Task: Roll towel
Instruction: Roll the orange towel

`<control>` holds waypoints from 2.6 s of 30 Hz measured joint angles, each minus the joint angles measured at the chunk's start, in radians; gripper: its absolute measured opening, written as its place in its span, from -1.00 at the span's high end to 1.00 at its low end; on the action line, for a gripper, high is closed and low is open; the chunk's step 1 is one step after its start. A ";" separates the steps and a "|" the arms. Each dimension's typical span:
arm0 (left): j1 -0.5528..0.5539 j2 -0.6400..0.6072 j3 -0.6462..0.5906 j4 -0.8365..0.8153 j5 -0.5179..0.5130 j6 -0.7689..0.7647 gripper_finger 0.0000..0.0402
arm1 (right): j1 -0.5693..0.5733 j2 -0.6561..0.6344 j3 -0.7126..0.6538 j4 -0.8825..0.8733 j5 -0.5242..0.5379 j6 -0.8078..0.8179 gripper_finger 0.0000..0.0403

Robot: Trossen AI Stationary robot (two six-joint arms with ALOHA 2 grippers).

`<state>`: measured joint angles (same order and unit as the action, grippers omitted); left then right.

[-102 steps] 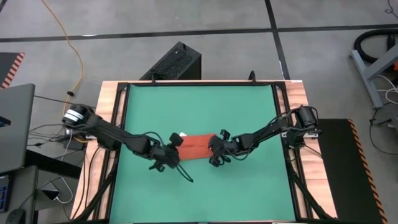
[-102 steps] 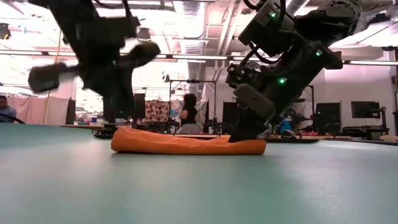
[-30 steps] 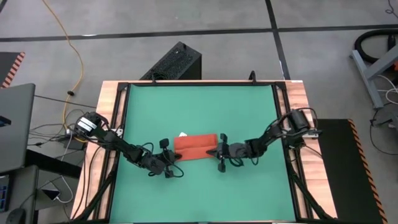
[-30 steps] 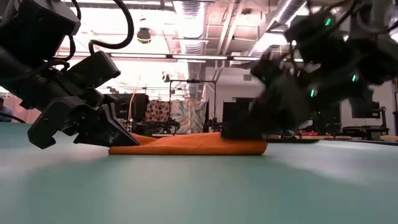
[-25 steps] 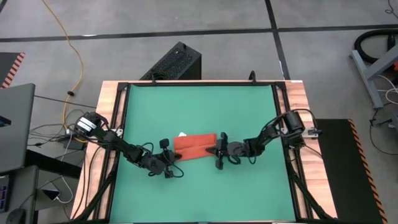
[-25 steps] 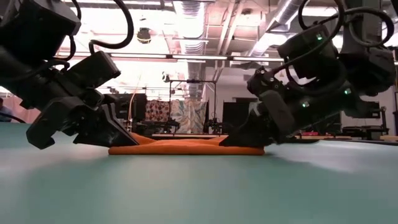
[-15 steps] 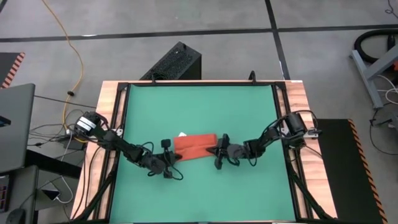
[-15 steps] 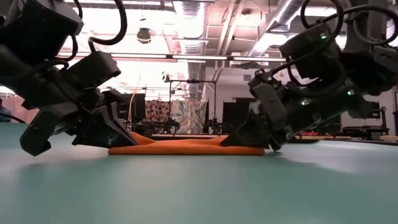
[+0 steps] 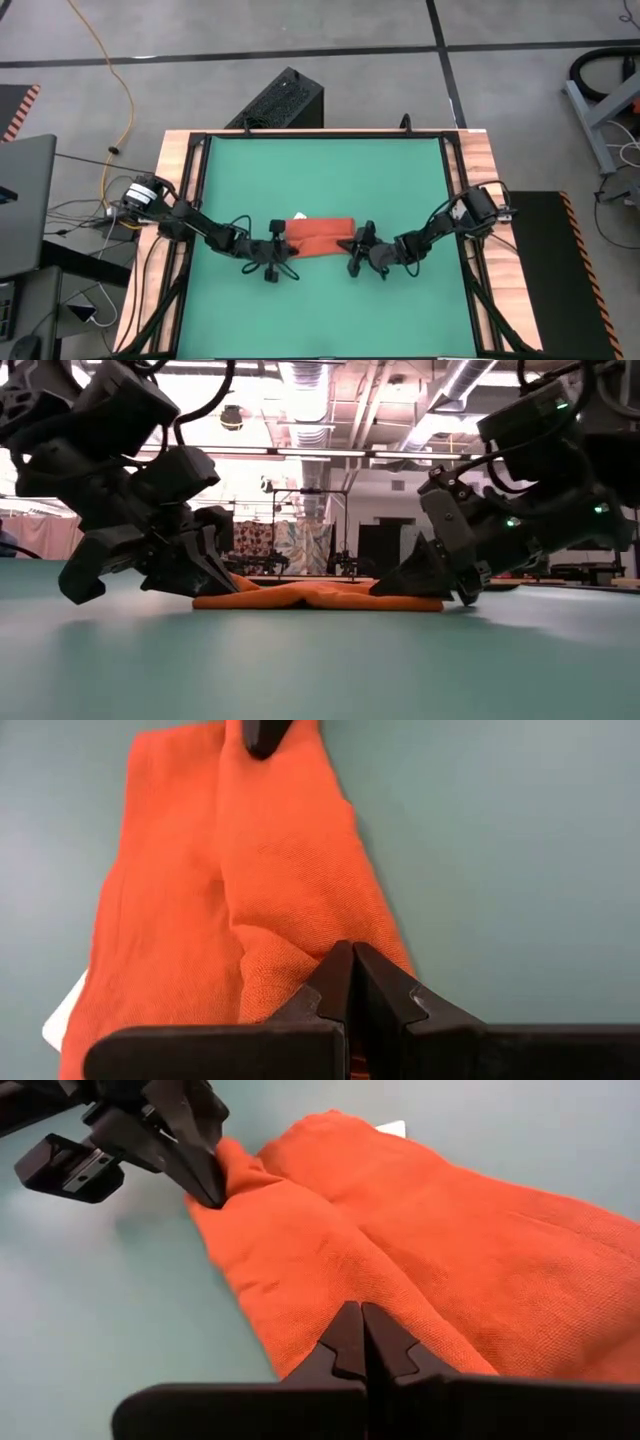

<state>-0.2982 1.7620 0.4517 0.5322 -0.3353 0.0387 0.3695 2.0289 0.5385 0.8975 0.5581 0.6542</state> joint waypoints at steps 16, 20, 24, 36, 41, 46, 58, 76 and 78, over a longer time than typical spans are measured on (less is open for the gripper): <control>0.064 -0.053 0.002 -0.093 0.028 0.103 1.00 | 0.104 0.003 0.044 -0.063 0.146 0.118 0.98; 0.078 -0.058 0.002 -0.116 0.025 0.105 1.00 | 0.130 -0.006 0.078 -0.041 0.195 0.093 0.98; 0.078 -0.059 0.002 -0.116 0.025 0.107 1.00 | 0.138 -0.077 0.101 -0.051 0.215 -0.040 0.98; 0.080 -0.059 0.002 -0.115 0.050 0.125 1.00 | -0.010 -0.157 0.107 -0.095 0.103 -0.277 0.98; 0.080 -0.059 0.002 -0.115 0.054 0.114 1.00 | -0.061 -0.086 0.109 -0.083 0.045 -0.252 0.98; 0.075 -0.066 0.002 -0.121 0.050 0.105 1.00 | -0.100 0.012 0.113 -0.058 -0.009 -0.132 0.98; 0.061 -0.275 -0.003 -0.416 0.001 -0.059 0.87 | -0.071 0.090 0.116 -0.023 0.002 -0.070 0.98; 0.044 -0.422 -0.069 0.014 -0.101 0.079 1.00 | -0.070 0.090 0.114 -0.016 -0.007 -0.074 0.98; 0.082 -0.362 -0.082 0.067 -0.081 0.084 1.00 | -0.070 0.090 0.114 -0.014 -0.007 -0.075 0.98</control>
<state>-0.2158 1.3998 0.3698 0.5993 -0.4165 0.1227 0.2996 2.1189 0.6525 0.8837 0.5514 0.5789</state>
